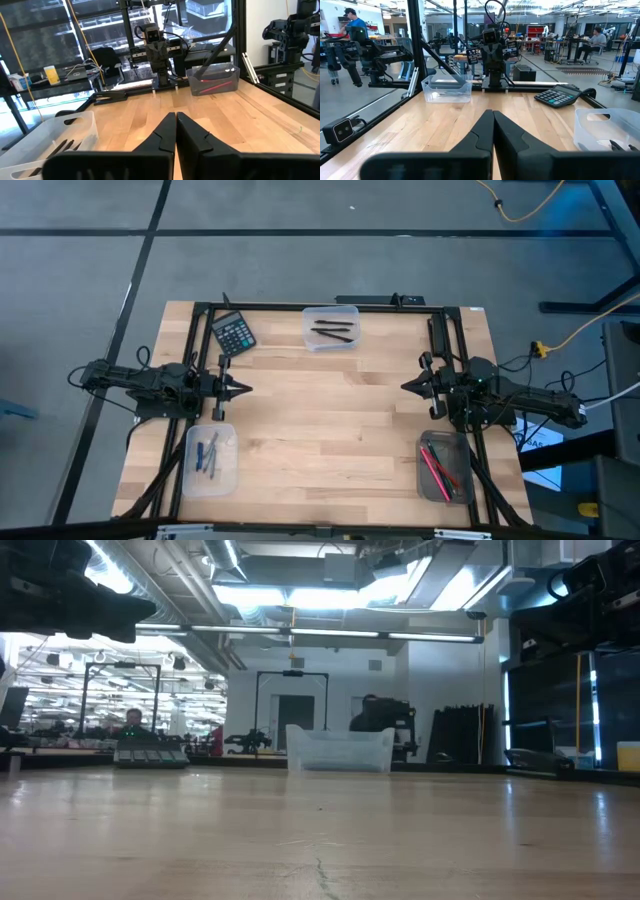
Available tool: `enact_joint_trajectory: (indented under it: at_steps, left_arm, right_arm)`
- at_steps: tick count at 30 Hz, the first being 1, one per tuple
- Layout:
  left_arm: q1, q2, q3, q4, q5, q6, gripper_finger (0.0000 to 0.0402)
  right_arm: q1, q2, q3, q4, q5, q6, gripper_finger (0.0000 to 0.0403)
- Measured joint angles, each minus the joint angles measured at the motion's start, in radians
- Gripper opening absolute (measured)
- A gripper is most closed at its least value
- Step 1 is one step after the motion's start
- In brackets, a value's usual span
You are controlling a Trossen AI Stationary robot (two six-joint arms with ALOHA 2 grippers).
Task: Sort crayons/erasers/pens/pencils in bins
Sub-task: Return to Home Position
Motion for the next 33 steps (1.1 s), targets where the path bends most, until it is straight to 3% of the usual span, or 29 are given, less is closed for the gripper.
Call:
enact_joint_trajectory:
  at_steps: [23, 33]
  left_arm:
    - [0.000, 0.000, 0.000, 0.000, 0.000, 0.000, 0.0031]
    - [0.000, 0.000, 0.000, 0.000, 0.000, 0.000, 0.0019]
  right_arm:
    - [0.000, 0.000, 0.000, 0.000, 0.000, 0.002, 0.0010]
    - [0.000, 0.000, 0.000, 0.000, 0.000, 0.003, 0.0010]
